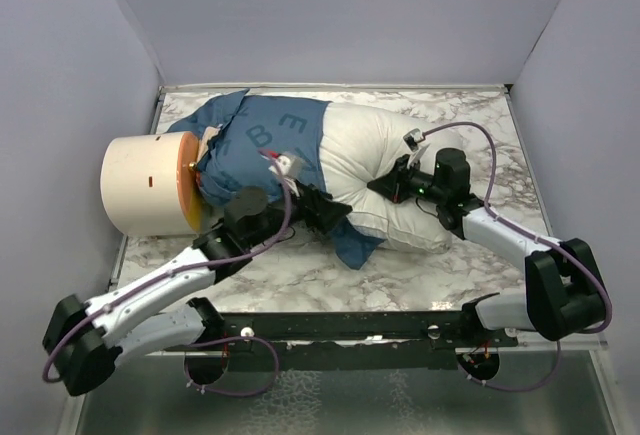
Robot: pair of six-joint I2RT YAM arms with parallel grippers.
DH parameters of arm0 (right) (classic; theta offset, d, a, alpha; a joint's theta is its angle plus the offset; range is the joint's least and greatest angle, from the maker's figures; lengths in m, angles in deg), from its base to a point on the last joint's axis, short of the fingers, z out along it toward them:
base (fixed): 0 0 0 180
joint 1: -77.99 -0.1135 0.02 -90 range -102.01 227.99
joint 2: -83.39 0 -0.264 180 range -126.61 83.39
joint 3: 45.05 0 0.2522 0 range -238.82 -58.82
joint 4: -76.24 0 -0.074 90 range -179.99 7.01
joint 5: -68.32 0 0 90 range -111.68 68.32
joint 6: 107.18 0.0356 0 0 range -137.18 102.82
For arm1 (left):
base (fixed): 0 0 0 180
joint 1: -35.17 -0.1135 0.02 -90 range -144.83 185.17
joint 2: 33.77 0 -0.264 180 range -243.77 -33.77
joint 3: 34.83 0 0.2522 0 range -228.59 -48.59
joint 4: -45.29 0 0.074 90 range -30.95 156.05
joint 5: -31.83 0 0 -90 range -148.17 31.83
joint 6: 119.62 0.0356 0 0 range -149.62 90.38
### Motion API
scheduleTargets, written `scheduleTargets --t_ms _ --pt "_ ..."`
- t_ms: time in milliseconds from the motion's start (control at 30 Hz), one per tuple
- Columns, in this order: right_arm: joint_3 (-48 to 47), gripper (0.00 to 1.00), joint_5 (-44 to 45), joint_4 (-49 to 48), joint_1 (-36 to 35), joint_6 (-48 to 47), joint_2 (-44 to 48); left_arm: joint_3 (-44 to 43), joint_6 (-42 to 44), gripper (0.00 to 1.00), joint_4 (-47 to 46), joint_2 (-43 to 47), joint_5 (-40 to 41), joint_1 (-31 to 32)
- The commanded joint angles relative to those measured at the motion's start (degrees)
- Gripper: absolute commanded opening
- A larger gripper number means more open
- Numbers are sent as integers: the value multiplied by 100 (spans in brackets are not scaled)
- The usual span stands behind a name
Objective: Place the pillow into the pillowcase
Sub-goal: Stuff the pillow into the pillowcase.
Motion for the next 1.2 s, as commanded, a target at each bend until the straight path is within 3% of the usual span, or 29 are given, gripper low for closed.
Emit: scheduleTargets --t_ms 0,133,333,600,667,733,833,900,1033,1167 --pt "280 1 149 285 -45 2 -319 -848 609 70 1658 1307 1537 12" --pt "358 1 78 49 -73 120 -397 -1843 651 66 2678 1313 2098 12" --pt "404 1 104 54 -84 120 -343 -2891 396 58 4237 -145 2765 25" --pt "400 1 114 146 -86 69 -272 -3118 1021 63 4619 -1488 3994 32" --pt "400 1 122 156 -86 57 -261 -3152 1103 55 4653 -1633 4053 29" --pt "399 1 129 169 -86 39 -255 -3196 1131 35 4718 -1694 4028 29" --pt "404 1 125 138 -86 40 -268 -3281 1105 7 4842 -1639 3842 29" --pt "377 1 90 93 -83 55 -307 -3397 1061 0 4933 -1565 3570 34" --pt "227 1 -111 -240 -129 181 -412 -3664 1133 0 4727 -1422 2491 30" --pt "-390 1 -93 -760 -587 337 -749 -3940 1234 0 3333 -1601 362 40"
